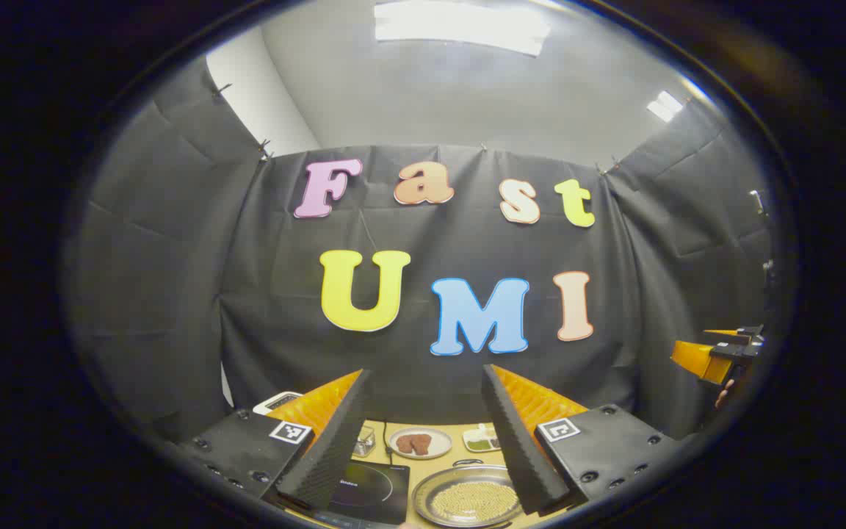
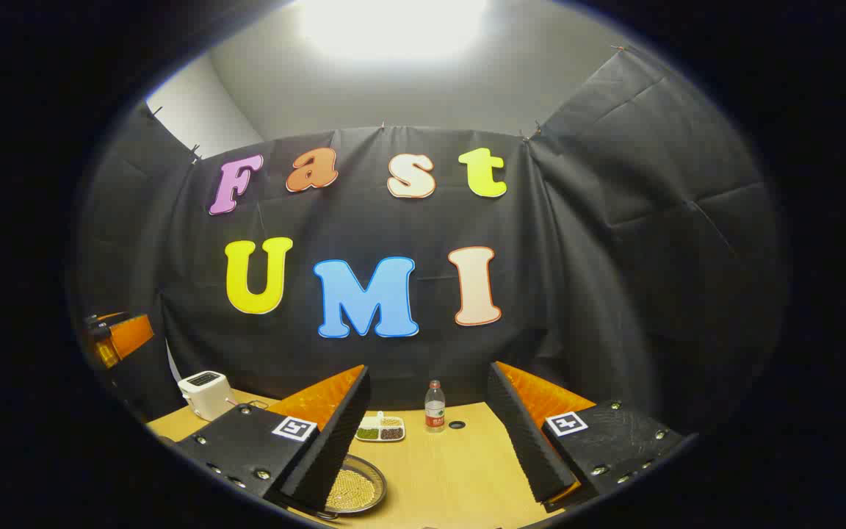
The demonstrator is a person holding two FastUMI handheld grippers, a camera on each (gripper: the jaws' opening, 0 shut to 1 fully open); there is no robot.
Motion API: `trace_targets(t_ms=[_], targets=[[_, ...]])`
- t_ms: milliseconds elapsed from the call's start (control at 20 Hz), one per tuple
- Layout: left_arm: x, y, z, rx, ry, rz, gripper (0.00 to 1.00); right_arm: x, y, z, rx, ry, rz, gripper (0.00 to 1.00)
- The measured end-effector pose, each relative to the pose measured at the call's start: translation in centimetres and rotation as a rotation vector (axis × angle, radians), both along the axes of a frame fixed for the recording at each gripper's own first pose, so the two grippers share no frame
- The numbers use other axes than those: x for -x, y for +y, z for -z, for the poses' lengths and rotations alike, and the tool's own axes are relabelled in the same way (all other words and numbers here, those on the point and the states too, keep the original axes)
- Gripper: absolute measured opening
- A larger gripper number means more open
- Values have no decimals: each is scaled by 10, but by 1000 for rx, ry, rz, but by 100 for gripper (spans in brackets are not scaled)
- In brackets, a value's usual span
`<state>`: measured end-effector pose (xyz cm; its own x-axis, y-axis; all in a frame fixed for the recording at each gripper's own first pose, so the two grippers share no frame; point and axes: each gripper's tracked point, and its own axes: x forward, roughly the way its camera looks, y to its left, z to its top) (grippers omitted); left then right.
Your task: First push the handle of the pot to place it horizontally, then grasp the pot with both hands and set it on the induction cooktop.
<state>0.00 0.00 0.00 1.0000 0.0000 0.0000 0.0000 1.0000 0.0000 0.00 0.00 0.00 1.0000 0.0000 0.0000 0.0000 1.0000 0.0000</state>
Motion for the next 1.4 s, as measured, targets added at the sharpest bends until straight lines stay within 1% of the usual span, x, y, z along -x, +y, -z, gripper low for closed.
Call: trace_targets(t_ms=[150,200,350,500,550,600,700,850,900,1150,1250,1300,1350,1400], targets=[[-2,-8,-4,-17,-3,-16,97,-11,-1,-3,-8,-3,-31,97],[-2,-10,-6,-23,-2,-22,95,-14,-3,-1,-5,-4,-39,98],[-7,-13,-4,-30,8,-45,97,-22,-3,1,-20,3,-62,98],[-10,-12,2,-33,26,-57,97,-28,-3,8,-42,19,-65,97],[-12,-14,5,-32,34,-51,98,-30,-2,11,-43,28,-62,97],[-14,-13,4,-35,27,-46,96,-31,1,13,-40,32,-64,98],[-19,-7,3,-45,19,-36,96,-36,4,17,-30,45,-48,98],[-35,4,5,-39,17,-12,96,-43,18,22,-62,68,-26,98],[-41,9,4,-37,14,-1,95,-45,23,25,-67,75,-18,98],[-61,28,11,-30,9,24,96,-50,49,50,-52,138,-8,98],[-67,36,13,-32,5,18,98,-51,59,69,-61,201,-20,81],[-69,38,14,-31,6,21,98,-52,66,79,-71,237,-24,62],[-71,40,18,-31,10,21,96,-53,70,90,-76,279,-27,57],[-74,44,20,-32,14,19,96,-53,76,103,-77,318,-34,40]])
